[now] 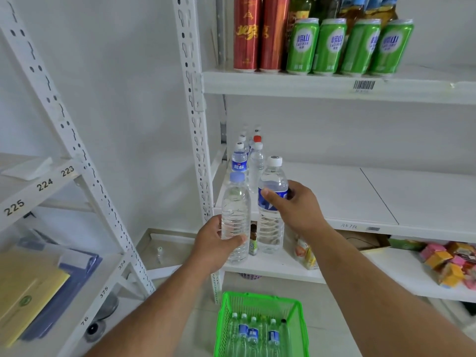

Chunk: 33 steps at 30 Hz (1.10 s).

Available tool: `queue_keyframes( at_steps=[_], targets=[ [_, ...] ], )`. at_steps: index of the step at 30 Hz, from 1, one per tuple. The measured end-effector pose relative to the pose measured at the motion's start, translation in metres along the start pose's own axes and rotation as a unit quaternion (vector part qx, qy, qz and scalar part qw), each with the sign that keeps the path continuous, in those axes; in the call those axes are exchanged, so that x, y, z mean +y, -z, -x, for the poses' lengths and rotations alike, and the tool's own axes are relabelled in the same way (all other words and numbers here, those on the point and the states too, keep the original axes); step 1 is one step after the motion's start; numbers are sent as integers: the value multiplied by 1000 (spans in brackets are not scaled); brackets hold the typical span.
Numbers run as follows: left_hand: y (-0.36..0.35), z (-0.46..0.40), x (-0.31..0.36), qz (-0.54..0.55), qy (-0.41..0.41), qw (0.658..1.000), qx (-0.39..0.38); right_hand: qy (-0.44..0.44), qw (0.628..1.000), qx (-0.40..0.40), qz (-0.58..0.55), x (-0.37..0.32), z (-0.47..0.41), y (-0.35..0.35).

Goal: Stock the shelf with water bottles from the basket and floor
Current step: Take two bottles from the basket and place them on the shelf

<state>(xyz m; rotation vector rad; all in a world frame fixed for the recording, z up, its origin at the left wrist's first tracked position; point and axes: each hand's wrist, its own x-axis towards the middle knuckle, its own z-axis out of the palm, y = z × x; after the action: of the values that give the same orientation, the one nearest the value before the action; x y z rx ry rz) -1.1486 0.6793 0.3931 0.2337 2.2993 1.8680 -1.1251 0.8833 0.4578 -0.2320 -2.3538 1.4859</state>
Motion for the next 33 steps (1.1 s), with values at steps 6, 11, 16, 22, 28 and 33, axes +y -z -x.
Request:
queue_keyframes(
  at_steps=[6, 11, 16, 22, 28, 33],
  targets=[
    [-31, -48, 1, -16, 13, 1000, 13, -5, 1000, 6, -14, 35, -54, 14],
    [-49, -81, -4, -22, 25, 999, 37, -12, 1000, -9, -19, 57, -95, 15],
    [-56, -103, -11, -29, 44, 997, 54, -18, 999, -38, -32, 72, -124, 11],
    [-58, -129, -13, -47, 54, 996, 50, -22, 998, -36, -38, 81, -144, 3],
    [-53, -160, -18, -55, 63, 996, 32, -14, 999, -22, -19, 80, -163, -8],
    [-41, -191, -27, -52, 66, 996, 22, -34, 999, -9, -5, 81, -181, -25]
  ],
)
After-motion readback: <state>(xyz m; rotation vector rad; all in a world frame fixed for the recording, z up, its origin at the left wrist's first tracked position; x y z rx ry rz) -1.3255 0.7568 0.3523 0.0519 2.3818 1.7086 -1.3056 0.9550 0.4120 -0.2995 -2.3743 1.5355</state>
